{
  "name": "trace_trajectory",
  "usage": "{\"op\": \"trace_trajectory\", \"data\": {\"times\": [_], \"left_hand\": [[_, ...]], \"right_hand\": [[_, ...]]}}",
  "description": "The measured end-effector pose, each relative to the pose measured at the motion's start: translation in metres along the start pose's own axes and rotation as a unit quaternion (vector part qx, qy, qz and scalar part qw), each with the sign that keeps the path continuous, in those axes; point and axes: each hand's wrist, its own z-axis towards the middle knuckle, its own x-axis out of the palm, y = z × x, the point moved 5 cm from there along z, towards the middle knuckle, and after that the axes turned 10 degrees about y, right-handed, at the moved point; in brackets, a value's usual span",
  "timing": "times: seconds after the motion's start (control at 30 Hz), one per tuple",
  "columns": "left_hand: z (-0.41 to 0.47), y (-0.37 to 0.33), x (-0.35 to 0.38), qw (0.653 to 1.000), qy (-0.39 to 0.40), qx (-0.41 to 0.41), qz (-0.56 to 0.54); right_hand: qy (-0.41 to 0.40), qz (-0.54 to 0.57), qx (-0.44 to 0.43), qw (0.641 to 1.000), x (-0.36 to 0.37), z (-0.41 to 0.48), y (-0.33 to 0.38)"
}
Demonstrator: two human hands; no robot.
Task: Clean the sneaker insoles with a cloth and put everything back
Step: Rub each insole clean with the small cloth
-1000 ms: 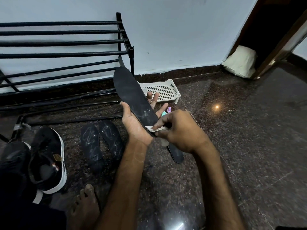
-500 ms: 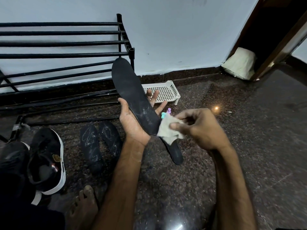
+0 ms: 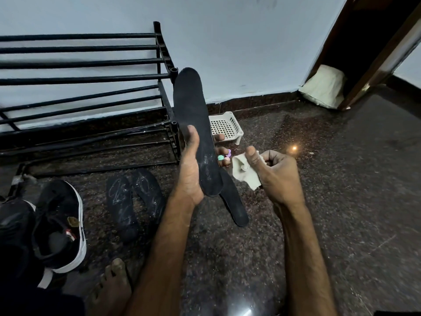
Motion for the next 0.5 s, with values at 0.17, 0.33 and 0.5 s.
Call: {"op": "trace_trajectory", "data": {"times": [0.17, 0.33, 0.5], "left_hand": [[-0.003, 0.0, 0.003, 0.992, -0.013, 0.042, 0.117], [-0.003, 0.009, 0.004, 0.987, 0.043, -0.003, 0.155], [-0.002, 0.011, 0.005, 0.992, 0.022, 0.003, 0.128]], "right_hand": [[-0.026, -0.015, 0.002, 1.0, -0.001, 0.002, -0.004], [-0.058, -0.066, -0.008, 0.996, 0.002, 0.003, -0.007], [-0.014, -0.063, -0.005, 0.998, 0.009, 0.007, -0.014]]}}
